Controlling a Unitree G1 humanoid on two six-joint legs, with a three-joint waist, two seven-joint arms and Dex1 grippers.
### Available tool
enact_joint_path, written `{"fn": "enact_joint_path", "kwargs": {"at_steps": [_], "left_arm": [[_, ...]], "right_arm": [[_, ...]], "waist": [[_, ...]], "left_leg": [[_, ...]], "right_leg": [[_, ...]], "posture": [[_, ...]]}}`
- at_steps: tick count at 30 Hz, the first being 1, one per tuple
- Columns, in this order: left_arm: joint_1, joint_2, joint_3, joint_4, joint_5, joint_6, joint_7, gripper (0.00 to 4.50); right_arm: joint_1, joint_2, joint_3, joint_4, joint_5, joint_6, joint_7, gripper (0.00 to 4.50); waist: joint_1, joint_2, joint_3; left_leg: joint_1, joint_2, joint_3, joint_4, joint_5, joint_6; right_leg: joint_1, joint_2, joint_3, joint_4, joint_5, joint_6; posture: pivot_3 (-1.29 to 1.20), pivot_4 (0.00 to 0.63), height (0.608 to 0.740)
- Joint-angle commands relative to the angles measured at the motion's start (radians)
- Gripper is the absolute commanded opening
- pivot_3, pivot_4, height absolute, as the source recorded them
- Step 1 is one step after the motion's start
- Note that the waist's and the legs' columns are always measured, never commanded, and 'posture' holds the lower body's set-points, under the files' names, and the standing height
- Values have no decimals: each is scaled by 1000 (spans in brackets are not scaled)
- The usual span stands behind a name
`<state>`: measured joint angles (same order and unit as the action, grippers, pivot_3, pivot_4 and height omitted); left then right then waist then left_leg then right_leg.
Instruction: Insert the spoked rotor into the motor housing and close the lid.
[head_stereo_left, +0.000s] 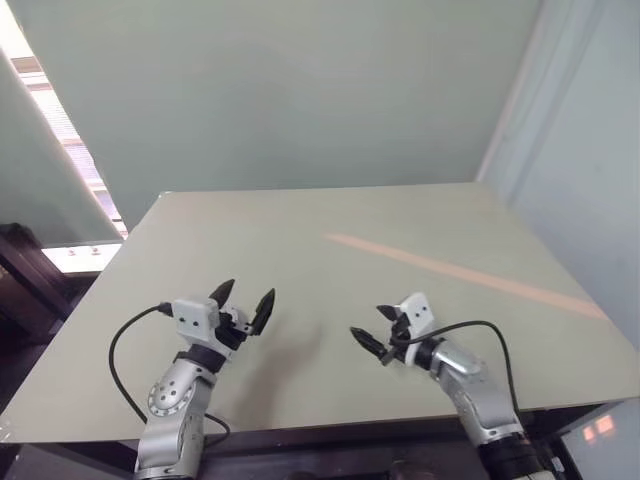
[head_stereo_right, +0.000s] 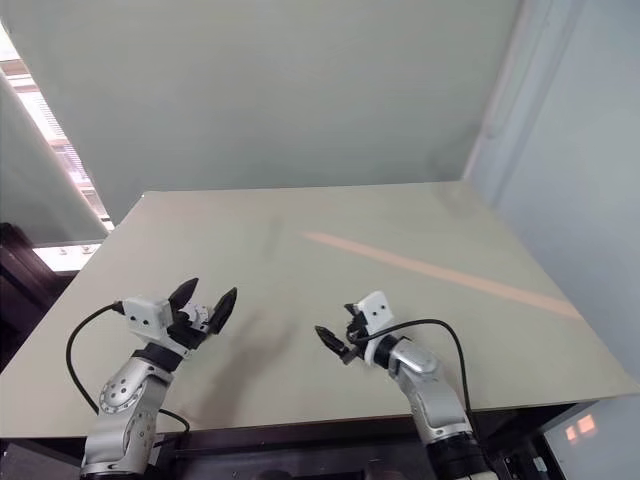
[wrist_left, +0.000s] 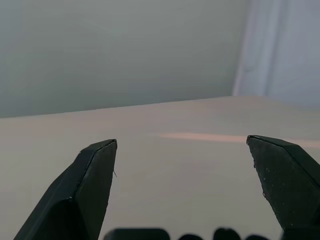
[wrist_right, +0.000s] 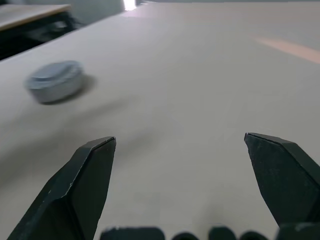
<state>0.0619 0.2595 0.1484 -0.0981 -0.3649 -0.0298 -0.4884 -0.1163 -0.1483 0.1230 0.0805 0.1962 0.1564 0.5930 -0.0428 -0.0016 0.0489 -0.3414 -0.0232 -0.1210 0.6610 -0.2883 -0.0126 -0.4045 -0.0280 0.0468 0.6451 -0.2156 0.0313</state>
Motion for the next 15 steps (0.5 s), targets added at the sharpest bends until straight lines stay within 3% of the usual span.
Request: {"fn": "enact_joint_path", "kwargs": {"at_steps": [1, 15], "left_arm": [[-13, 4, -14, -29, -8, 9, -16, 4452], [-1, -2, -58, 20, -32, 102, -87, 4452]], "right_arm": [[21, -10, -36, -89, 29, 11, -23, 4500], [67, -56, -90, -111, 6, -28, -98, 4500]], "waist": [[-2, 0, 0], [-3, 0, 0]], "left_leg": [[0, 0, 0, 0, 0, 0], [0, 0, 0, 0, 0, 0]], "right_leg": [[0, 0, 0, 0, 0, 0], [0, 0, 0, 0, 0, 0]], "posture": [[0, 0, 740], [0, 0, 740]]}}
